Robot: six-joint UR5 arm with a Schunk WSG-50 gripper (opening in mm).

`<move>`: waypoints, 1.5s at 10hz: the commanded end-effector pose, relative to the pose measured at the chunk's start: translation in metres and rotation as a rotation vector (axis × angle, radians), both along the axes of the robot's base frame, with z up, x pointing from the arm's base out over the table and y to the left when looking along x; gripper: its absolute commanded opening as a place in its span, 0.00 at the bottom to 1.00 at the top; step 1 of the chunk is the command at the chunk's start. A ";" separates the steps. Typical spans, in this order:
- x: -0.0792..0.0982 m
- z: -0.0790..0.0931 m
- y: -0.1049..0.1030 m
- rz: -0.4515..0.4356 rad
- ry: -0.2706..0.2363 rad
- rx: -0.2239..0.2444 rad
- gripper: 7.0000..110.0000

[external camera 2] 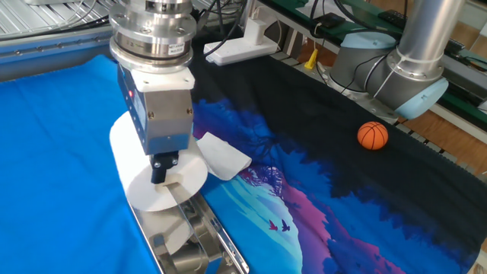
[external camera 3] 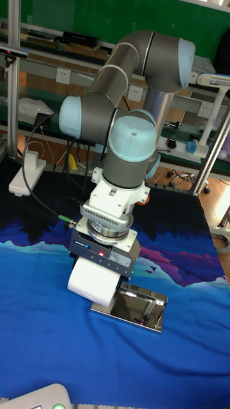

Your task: Put the toilet paper on its holder

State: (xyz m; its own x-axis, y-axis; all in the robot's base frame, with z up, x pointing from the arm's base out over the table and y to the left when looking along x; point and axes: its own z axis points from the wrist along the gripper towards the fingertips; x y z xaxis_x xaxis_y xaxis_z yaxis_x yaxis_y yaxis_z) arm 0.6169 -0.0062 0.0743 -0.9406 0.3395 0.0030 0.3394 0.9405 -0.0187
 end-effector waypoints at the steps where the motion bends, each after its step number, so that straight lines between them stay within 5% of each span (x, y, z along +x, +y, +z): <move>1: 0.001 0.001 0.012 -0.010 0.002 0.028 0.00; 15: 0.010 0.010 0.048 0.024 0.029 0.015 0.00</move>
